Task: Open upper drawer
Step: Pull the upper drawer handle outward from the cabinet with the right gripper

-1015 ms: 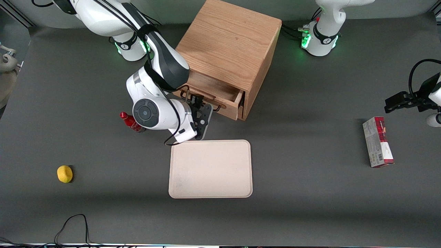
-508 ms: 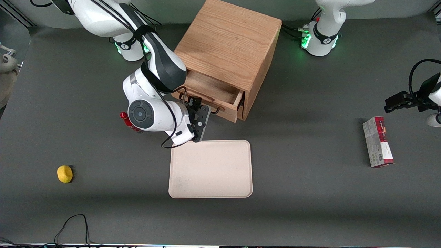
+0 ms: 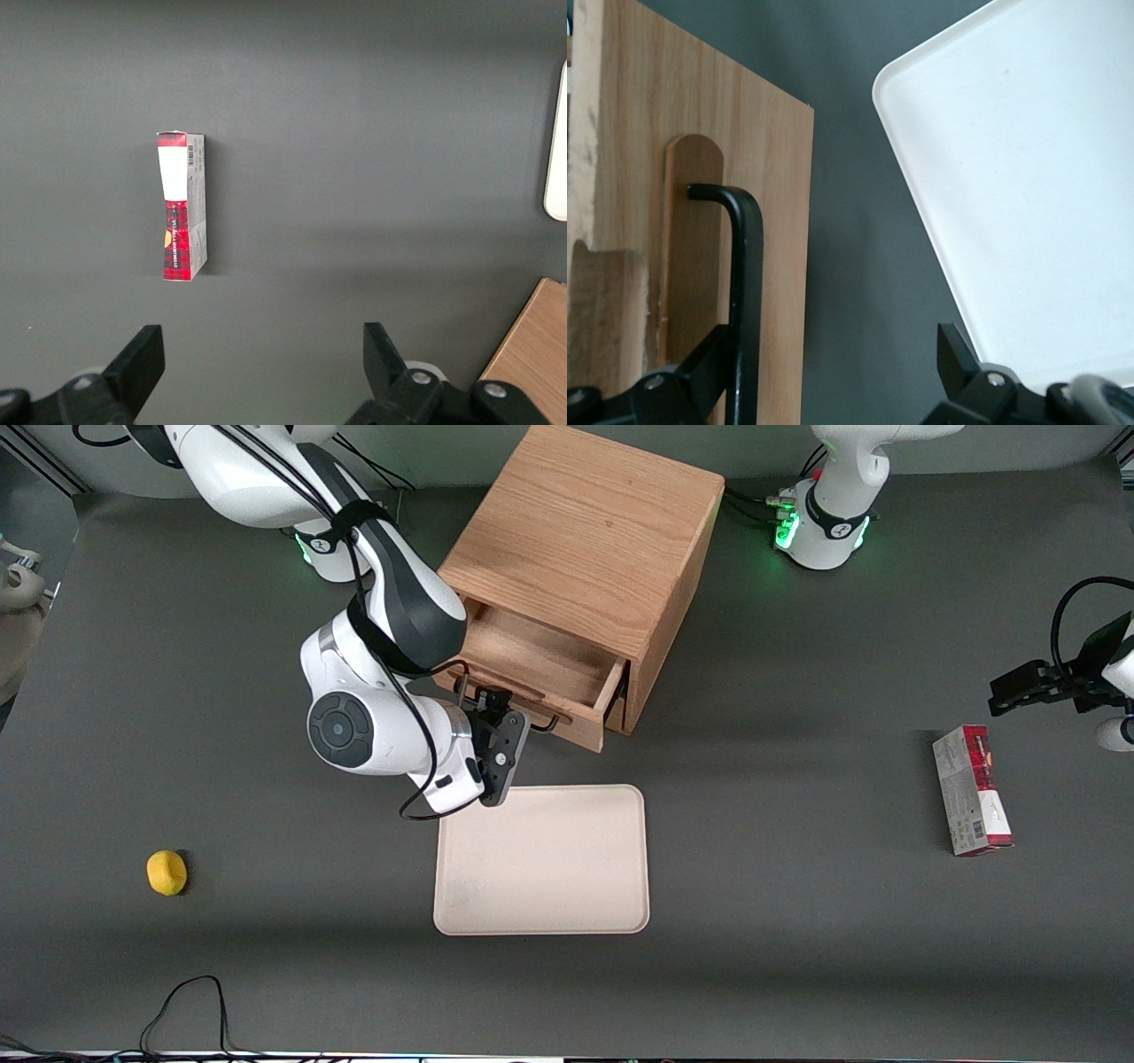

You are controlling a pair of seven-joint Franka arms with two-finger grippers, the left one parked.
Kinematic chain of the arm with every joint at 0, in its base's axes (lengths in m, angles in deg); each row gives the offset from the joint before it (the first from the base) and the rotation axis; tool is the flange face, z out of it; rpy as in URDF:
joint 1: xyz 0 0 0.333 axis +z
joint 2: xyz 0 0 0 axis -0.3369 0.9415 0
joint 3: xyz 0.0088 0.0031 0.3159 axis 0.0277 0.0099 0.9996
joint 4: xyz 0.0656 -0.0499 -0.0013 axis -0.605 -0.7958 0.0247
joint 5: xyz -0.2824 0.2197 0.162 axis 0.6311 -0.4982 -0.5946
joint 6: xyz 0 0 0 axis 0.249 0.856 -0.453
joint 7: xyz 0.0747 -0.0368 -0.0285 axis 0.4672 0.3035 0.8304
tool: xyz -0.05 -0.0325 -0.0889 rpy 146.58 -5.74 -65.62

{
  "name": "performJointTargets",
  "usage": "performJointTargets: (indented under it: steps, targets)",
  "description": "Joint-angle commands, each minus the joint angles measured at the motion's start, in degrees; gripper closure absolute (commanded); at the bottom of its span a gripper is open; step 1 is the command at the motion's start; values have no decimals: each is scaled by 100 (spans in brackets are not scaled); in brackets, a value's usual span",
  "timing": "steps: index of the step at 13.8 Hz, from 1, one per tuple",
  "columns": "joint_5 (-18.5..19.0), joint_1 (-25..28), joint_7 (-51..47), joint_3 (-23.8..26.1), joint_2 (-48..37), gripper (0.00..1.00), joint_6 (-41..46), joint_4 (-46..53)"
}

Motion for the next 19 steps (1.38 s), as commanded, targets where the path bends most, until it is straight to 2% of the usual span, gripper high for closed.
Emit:
performJointTargets:
  steps: [1,19]
  targets:
    - [83,-70,132,18,268,0,-11,365]
    - [66,-395,219,27,698,0,-275,761]
